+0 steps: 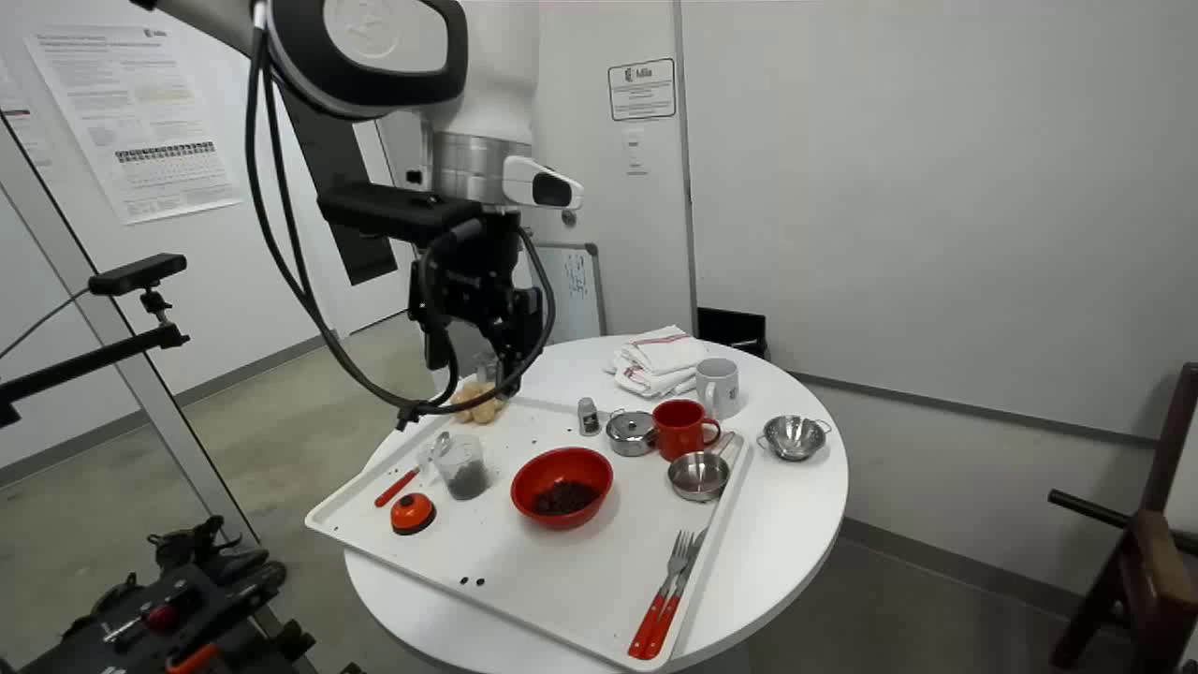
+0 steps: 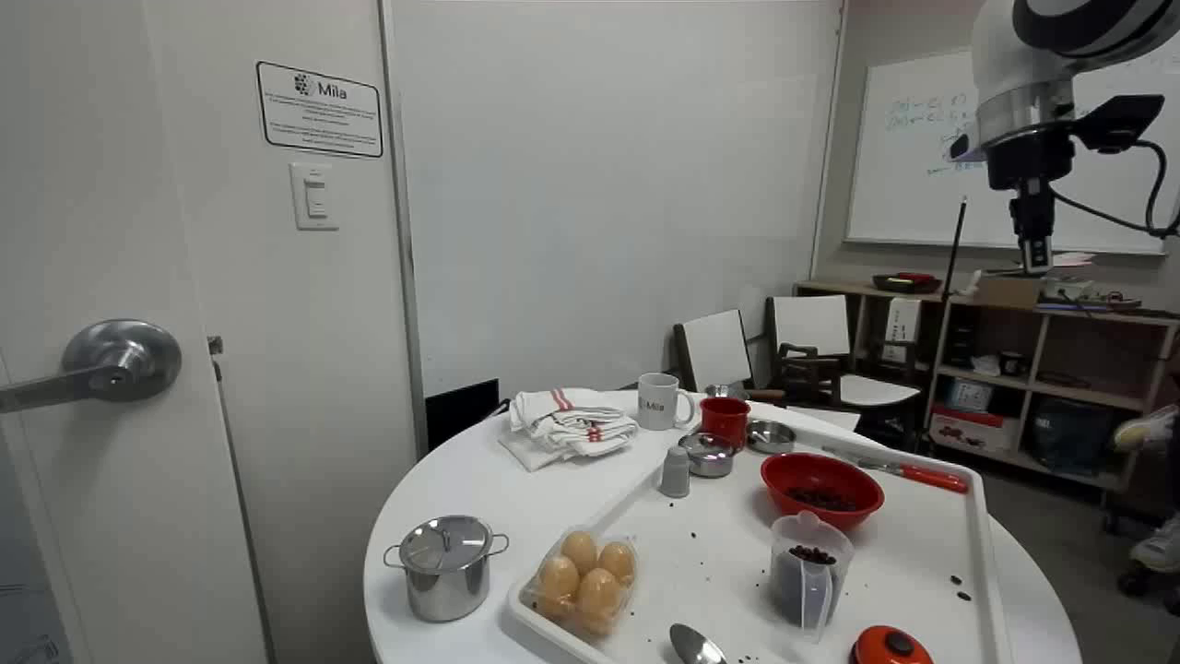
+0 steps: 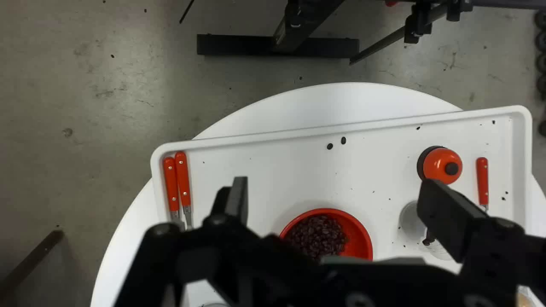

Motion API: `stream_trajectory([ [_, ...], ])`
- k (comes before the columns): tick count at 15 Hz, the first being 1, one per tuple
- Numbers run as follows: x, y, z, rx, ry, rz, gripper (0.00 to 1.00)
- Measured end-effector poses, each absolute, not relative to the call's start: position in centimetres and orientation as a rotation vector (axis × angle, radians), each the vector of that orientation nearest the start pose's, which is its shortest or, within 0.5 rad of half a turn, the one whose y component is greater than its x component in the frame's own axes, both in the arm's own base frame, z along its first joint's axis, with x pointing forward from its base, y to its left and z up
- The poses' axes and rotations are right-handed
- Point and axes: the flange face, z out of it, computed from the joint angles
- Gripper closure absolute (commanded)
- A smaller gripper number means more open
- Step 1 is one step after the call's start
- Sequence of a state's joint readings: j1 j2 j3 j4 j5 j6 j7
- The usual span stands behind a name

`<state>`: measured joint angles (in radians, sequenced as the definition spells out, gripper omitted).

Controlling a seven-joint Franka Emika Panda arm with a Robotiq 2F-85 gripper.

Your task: Pour some of the things in the jug into the red bowl

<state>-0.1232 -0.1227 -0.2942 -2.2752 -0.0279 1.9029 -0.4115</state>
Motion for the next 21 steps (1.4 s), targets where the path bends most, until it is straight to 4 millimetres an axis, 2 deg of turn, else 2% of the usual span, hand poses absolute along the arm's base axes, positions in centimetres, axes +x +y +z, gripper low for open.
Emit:
stream_trajectory([
  [5,42.7,-19.1,38.7,-3.007,-0.014,0.347,0.0],
  [8,43.6,-17.5,38.7,-2.919,0.154,0.375,0.0],
  [10,45.8,-15.7,38.3,-2.848,0.281,0.364,0.0],
  [12,48.7,-13.6,36.9,-2.768,0.411,0.342,0.0],
  [17,56.6,-7.2,30.0,-2.59,0.75,0.259,0.0],
  [19,57.0,-6.3,28.3,-2.594,0.746,0.283,0.0],
  [21,57.0,-6.8,28.8,-2.591,0.753,0.272,0.0],
])
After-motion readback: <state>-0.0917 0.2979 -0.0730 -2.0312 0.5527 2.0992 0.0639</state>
